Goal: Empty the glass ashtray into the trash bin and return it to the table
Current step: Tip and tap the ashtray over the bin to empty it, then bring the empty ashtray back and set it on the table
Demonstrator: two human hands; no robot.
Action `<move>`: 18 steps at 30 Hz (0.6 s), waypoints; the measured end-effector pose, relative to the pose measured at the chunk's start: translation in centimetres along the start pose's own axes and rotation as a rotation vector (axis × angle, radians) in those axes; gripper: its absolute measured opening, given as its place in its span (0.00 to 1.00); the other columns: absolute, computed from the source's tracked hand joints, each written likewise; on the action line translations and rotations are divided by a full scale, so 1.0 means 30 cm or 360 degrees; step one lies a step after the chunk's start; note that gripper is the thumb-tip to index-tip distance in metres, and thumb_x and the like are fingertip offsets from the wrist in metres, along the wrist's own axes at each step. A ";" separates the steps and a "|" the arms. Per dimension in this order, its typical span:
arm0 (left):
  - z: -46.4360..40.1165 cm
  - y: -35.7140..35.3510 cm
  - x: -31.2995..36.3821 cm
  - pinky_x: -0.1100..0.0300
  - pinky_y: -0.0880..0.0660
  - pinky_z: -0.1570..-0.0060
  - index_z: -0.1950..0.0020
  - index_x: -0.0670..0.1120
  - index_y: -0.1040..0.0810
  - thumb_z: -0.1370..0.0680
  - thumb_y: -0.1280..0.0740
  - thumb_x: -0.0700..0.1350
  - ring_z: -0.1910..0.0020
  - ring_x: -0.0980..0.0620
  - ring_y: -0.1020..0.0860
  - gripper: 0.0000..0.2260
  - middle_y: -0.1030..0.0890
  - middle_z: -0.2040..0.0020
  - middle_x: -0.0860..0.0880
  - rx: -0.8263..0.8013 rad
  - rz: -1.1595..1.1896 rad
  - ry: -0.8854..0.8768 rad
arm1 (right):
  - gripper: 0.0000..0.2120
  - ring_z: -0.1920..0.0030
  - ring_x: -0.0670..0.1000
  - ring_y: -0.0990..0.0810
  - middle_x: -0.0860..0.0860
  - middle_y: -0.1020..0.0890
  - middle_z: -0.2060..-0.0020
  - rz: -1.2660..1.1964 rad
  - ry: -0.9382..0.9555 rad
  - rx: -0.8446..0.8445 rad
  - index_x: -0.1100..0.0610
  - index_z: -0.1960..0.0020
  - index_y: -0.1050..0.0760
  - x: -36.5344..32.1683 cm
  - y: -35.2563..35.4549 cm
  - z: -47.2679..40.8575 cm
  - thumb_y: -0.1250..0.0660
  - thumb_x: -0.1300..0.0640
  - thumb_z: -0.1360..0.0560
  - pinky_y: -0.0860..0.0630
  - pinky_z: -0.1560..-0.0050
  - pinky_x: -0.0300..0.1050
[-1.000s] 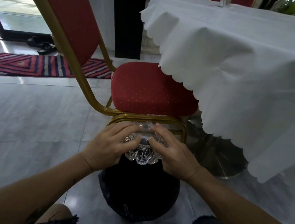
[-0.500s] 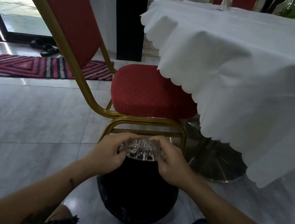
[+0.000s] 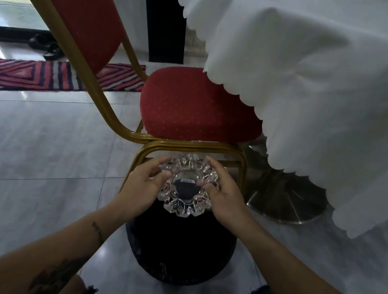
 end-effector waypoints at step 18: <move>0.216 0.433 0.909 0.54 0.24 0.35 0.29 0.50 0.24 0.17 0.38 0.41 0.38 0.50 0.20 0.16 0.19 0.34 0.48 0.0338 -0.0091 0.0180 | 0.28 0.64 0.43 0.22 0.47 0.18 0.57 0.0155 -0.0037 0.0115 0.39 0.26 0.32 -0.947 0.185 0.251 0.37 0.63 0.19 0.25 0.54 0.38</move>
Point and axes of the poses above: each hand's wrist, its own z-axis away from the middle knuckle, its own y-axis out of the back of the hand, x = y × z, the point moved 10 cm from there along -z, towards the middle knuckle
